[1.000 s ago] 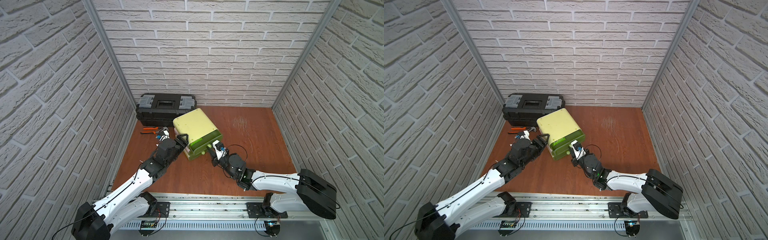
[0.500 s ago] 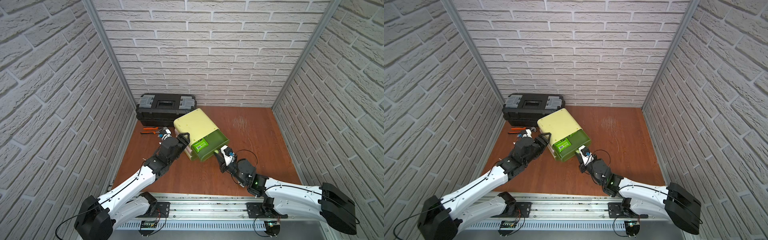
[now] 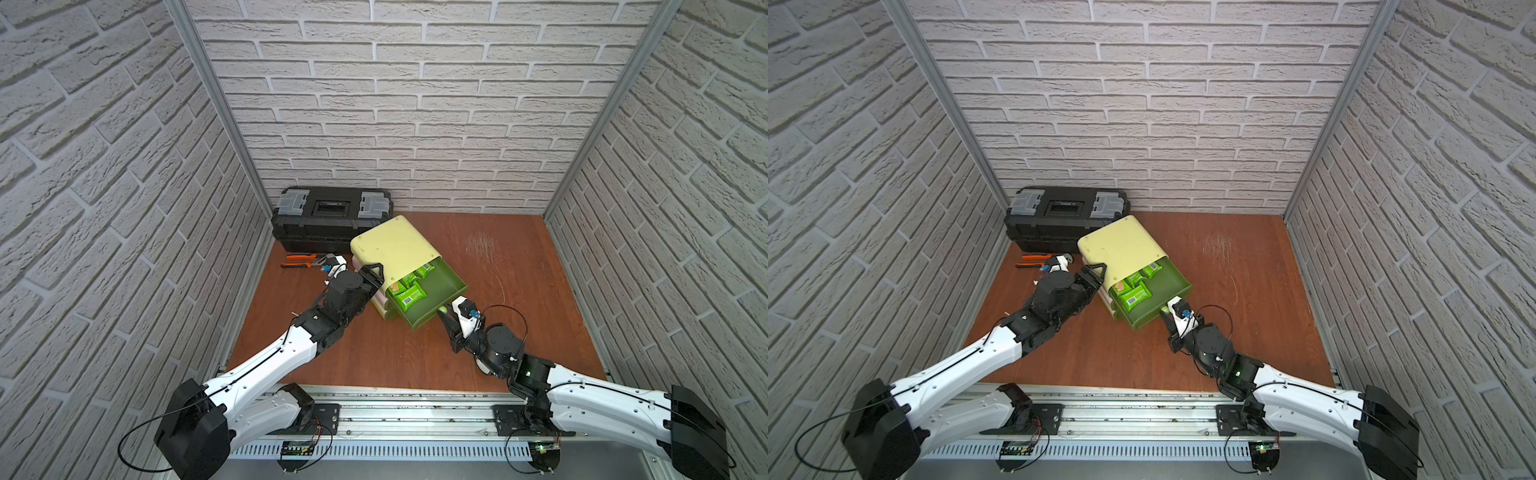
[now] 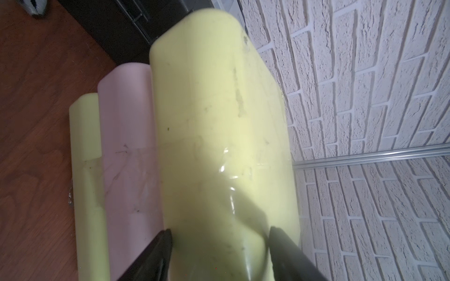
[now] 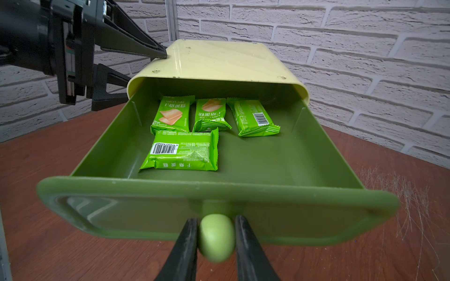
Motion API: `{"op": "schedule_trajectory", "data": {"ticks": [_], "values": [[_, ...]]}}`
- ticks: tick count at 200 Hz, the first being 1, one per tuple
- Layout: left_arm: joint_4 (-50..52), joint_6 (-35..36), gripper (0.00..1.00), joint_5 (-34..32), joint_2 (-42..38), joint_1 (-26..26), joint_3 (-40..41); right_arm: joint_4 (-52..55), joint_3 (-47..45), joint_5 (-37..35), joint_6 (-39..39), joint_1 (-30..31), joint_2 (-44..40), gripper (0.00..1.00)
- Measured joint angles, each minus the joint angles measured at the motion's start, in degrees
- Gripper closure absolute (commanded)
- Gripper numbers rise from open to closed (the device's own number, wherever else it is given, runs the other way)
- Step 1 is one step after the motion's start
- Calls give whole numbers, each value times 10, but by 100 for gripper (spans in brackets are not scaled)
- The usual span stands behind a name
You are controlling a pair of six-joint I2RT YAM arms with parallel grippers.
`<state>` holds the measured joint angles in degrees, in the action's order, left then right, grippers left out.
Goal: Take the cookies out of the drawer
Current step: Open the drawer in the storage box.
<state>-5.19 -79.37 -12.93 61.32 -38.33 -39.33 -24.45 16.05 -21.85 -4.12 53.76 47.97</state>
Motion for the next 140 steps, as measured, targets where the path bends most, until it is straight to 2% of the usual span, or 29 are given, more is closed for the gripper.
{"op": "schedule_trajectory", "data": {"ticks": [54,109,140], "values": [[0,0,33,-3,0,-1,0,46,-9,1,-2,1,-48,79],[0,0,33,-6,0,-2,-1,50,-9,5,-7,1,-34,76],[0,0,33,-8,0,-3,-1,51,-9,5,-13,1,-25,67]]}}
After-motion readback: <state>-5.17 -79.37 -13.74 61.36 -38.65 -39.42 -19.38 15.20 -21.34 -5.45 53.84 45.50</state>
